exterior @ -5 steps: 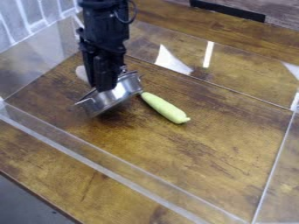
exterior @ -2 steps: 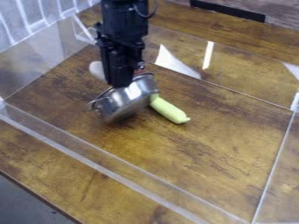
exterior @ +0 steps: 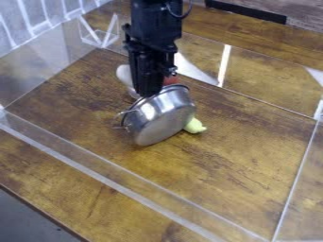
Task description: Remove the mushroom from the silver pot and put it on the table
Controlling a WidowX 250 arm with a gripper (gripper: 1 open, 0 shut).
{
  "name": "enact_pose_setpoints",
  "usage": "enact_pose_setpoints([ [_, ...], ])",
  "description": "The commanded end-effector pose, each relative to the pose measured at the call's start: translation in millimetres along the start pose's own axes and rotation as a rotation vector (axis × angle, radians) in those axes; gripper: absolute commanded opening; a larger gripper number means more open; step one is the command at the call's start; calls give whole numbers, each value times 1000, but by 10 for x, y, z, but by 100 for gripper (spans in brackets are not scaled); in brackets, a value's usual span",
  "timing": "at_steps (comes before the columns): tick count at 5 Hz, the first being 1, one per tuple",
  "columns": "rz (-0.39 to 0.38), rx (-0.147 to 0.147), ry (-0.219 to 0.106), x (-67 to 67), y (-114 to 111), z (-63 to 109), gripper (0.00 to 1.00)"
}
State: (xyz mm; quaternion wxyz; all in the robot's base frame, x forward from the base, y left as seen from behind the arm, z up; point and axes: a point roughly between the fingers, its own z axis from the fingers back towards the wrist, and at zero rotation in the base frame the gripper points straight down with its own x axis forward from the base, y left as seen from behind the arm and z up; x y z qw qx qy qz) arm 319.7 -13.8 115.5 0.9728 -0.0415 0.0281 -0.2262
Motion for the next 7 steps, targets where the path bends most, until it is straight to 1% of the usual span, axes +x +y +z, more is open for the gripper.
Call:
enact_pose_setpoints([
  [1, -54, 12, -48, 138, -113, 95, 0],
  [3, -69, 28, -80, 279, -397, 238, 0],
  [4, -80, 33, -86, 369, -493, 174, 0],
  [5, -91, 23, -90, 399, -505, 62, 100],
  [6, -94, 10, -86, 428, -513, -27, 100],
  [7, -93, 3, -80, 446, -510, -119, 100],
])
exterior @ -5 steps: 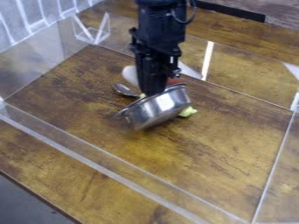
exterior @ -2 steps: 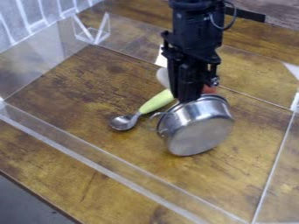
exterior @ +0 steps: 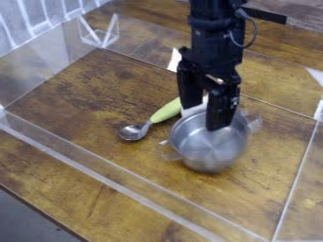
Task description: Remove the mushroom from the silver pot and put it on the table
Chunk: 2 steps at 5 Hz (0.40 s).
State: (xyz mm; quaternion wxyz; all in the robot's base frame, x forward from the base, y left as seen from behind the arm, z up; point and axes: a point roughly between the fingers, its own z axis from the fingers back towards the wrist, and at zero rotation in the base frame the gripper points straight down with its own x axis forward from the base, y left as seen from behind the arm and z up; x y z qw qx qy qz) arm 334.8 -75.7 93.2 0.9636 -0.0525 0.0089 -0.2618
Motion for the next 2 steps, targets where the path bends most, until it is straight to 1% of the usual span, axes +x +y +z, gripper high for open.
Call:
enact_pose_setpoints([
  [1, -18, 11, -38, 44, -38, 30, 100],
  [2, -19, 6, -39, 40, -32, -81, 100],
])
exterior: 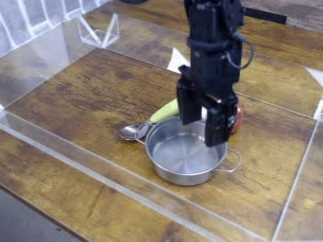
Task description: Remove the mushroom from the silver pot and put it on the table
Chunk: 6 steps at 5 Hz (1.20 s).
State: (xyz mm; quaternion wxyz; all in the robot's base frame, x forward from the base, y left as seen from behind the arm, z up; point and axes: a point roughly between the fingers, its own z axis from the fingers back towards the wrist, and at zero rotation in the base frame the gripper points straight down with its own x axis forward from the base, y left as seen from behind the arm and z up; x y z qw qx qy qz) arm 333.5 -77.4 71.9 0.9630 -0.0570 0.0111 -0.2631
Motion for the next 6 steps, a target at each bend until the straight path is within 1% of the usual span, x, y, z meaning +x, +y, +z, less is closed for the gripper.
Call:
enact_pose_setpoints([
  [1, -16, 15, -38, 43, -21, 53, 100],
  [4, -15, 12, -28, 34, 64, -144, 100],
  [6, -14, 7, -23, 35, 122, -227, 100],
])
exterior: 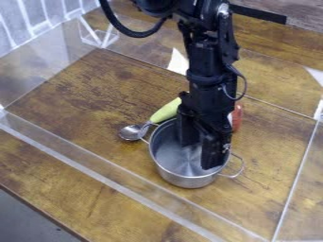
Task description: Remove the mushroom from the silver pot and put it on the table
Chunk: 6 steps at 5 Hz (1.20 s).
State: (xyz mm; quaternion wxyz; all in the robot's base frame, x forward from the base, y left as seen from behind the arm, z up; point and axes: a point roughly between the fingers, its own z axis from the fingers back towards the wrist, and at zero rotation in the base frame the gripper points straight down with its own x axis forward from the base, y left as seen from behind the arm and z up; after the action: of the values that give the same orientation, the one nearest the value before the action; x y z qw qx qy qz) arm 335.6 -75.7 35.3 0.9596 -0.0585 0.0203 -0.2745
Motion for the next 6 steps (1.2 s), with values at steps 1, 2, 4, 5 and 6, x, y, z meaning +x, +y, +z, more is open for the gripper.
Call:
enact_pose_setpoints([
  [1, 11, 14, -38, 24, 77, 108, 0],
  [2, 11, 14, -36, 25, 85, 111, 0],
  [4, 9, 24, -46, 35, 55, 301, 0],
  [5, 7, 32, -52, 42, 36, 412, 0],
  [6, 6, 40, -60, 51, 17, 520, 0],
])
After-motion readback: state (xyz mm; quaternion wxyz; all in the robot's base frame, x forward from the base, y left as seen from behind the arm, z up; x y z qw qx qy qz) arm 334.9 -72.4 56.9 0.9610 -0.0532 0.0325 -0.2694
